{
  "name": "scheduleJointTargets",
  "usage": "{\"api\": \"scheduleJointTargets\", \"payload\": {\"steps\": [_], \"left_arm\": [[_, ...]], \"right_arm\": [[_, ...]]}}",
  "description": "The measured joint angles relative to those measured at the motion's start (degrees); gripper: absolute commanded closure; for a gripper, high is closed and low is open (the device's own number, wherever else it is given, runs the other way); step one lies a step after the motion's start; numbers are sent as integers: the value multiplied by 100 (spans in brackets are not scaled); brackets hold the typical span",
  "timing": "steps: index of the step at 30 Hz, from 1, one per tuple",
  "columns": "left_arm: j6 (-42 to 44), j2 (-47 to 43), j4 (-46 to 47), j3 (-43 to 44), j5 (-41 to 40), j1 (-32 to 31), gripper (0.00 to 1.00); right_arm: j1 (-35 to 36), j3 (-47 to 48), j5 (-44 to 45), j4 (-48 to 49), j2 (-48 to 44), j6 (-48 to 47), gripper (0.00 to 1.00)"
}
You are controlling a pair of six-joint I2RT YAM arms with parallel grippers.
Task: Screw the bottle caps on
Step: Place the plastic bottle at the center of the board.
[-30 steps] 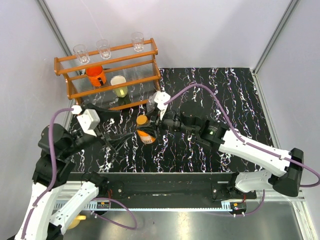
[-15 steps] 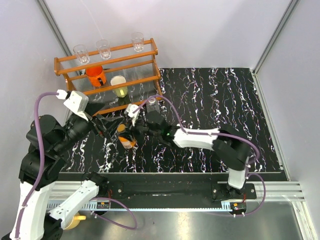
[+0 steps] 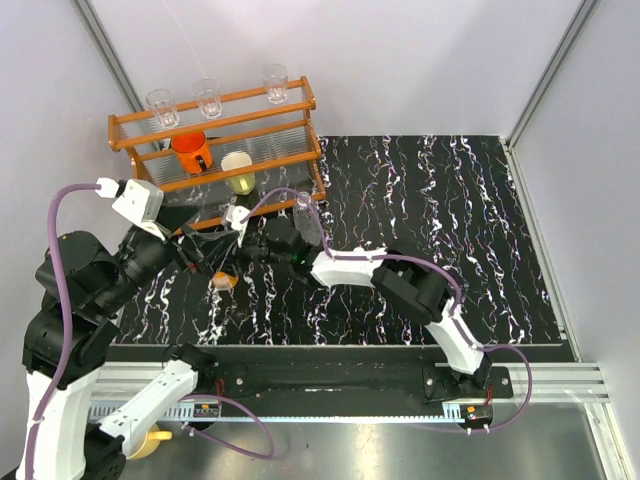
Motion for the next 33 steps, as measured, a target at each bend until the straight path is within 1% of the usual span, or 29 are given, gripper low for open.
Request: {"api": "scheduleJointTargets", "payload": {"steps": [8,13,20,25,29,31,32,33], "left_arm": [[-22,125,-37,4,-79,0,1],[-98,223,-33,4,-79,0,1],[-129,282,-35,4,-79,0,1],[-133,321,-35,4,-79,0,1],[-138,343,-35,4,-79,0,1],[-140,343,-35,4,-79,0,1],[-140,343,-35,4,-79,0,1],[-142,343,-33,4,-79,2,1]], "right_arm": [[0,138,-492,297,632,26,59],[0,136,-717,446,732,-17,58],[2,136,-949,892,949,-70,53],[4,17,-999,1445,1189,-120,46],[9,-146,-997,1849,1228,-192,45],[15,-205,-997,1943,1228,-251,39],[24,-232,-997,1976,1228,-273,32],[31,-260,-994,1982,1228,-304,28]]}}
